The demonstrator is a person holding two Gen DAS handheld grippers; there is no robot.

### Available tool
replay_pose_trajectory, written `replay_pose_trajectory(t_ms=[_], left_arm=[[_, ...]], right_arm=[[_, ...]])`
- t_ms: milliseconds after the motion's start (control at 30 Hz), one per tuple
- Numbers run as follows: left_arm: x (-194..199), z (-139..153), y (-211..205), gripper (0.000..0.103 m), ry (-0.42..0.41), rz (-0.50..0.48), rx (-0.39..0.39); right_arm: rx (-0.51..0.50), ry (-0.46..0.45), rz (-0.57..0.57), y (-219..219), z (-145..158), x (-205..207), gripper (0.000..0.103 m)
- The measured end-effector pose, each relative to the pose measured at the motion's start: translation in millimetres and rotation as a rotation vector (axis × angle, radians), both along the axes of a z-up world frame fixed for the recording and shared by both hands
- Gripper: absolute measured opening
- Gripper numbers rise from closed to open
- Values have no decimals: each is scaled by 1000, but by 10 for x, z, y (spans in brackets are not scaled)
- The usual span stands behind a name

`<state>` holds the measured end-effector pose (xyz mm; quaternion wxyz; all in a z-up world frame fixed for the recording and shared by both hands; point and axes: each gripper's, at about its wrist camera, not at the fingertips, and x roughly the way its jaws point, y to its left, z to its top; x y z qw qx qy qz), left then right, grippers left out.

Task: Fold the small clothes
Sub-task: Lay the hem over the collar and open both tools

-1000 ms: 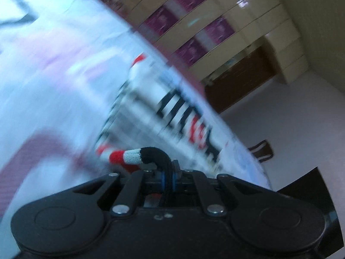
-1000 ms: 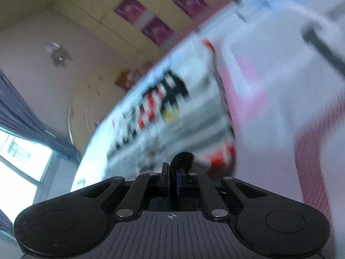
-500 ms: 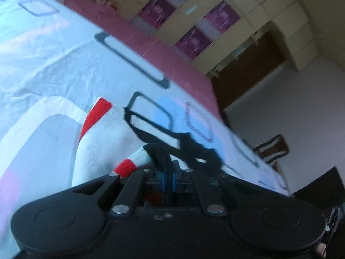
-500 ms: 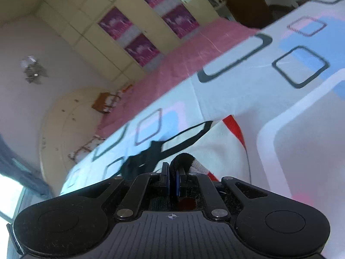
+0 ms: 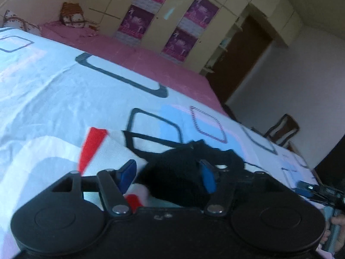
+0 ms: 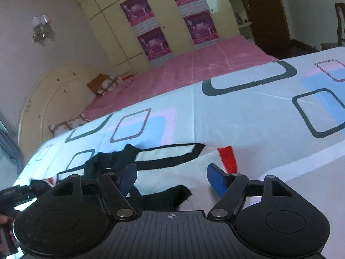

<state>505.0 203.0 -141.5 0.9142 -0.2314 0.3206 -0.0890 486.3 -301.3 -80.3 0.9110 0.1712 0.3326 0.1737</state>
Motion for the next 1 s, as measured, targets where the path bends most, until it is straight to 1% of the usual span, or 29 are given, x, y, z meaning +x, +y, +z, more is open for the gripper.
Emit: replay_pose_trajectory(t_ms=[33, 67, 100, 167, 233, 300, 333, 367, 400, 433, 500, 533, 567, 600, 633, 700, 800, 867, 933, 1000], left_arm=[[-15, 12, 27, 57, 0, -6, -9], [-51, 37, 50, 54, -11, -11, -12], [-102, 69, 62, 50, -15, -17, 8], [-201, 128, 60, 50, -24, -32, 79], [-201, 124, -23, 50, 20, -76, 173], [-88, 49, -171, 50, 70, -154, 280], [10, 8, -236, 50, 96, -169, 320], [80, 10, -268, 50, 86, -165, 332], [129, 24, -247, 50, 72, -148, 323], [193, 54, -216, 50, 57, -112, 292], [249, 111, -128, 50, 37, -32, 217], [242, 144, -68, 50, 23, 0, 176], [206, 173, -13, 52, 8, 19, 143], [162, 193, 18, 52, 1, 29, 134], [108, 210, 42, 52, -1, 35, 138], [41, 191, 53, 53, 3, 21, 148], [60, 100, -15, 53, 36, -20, 168], [99, 59, -89, 53, 53, -43, 198], [113, 52, -173, 53, 48, -67, 241], [134, 36, -236, 52, 48, -83, 265]], right_arm=[[-21, -10, 10, -31, 29, -85, 71], [-49, -16, 23, -52, 42, -158, 67], [-93, -15, 44, -66, 32, -244, 66], [-184, 5, 99, 10, -3, -320, 60], [-298, -2, 178, 143, -76, -394, 59], [-390, -28, 248, 337, -168, -348, 59], [-426, -41, 264, 422, -198, -290, 58], [-447, -58, 260, 496, -219, -193, 57], [-430, -68, 233, 526, -214, -73, 55], [-388, -61, 183, 521, -190, 69, 51], [-307, -41, 56, 442, -135, 285, 51], [-256, -37, 0, 372, -85, 329, 50], [-213, -35, -22, 310, -39, 328, 50], [-177, -34, -23, 255, 1, 293, 50], [-174, -36, -12, 228, 29, 244, 50], [-213, -28, 37, 252, 12, 150, 50], [-272, -30, 74, 353, -50, 67, 50], [-307, -38, 92, 457, -77, 63, 50], [-349, -58, 100, 551, -83, 58, 50], [-365, -62, 109, 617, -103, 84, 50]])
